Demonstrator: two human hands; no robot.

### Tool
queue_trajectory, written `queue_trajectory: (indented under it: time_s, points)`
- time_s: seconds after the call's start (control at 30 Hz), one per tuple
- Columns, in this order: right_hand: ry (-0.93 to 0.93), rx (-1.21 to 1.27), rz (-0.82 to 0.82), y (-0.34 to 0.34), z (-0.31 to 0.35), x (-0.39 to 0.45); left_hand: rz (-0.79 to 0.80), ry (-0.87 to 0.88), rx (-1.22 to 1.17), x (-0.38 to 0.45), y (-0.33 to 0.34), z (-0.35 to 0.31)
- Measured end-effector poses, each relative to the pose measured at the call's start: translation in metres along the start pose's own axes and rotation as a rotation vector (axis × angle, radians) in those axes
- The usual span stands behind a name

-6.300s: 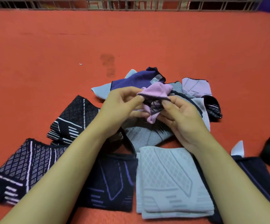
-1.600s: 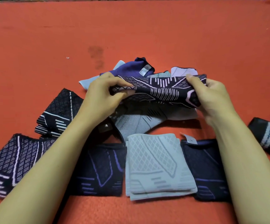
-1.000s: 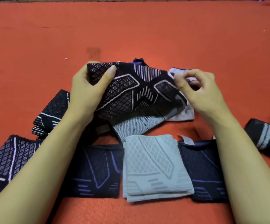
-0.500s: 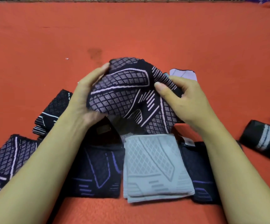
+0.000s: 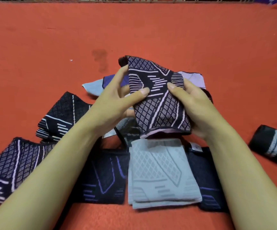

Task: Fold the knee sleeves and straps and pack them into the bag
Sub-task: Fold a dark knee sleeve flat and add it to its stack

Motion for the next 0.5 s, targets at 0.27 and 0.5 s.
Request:
queue_trajectory:
  time_s: [0.27,0.5]
  points:
    - [-0.024,-0.113,-0.098,-0.009,-0.001,0.005,0.041,-0.036,-0.043,0.002,0.0,0.008]
    - [-0.093,0.011,0.003,-0.004,0.008,0.003,-0.05,0.038,-0.065,0.004,-0.005,0.005]
Point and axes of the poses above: each hand's wrist, its own x-axis towards the middle knuckle, its own y-axis out of the palm, z = x × y, the point moved 10 cm from there along x, towards the middle knuckle, and after that the axes turned 15 degrees about -z, right-handed, at the moved point
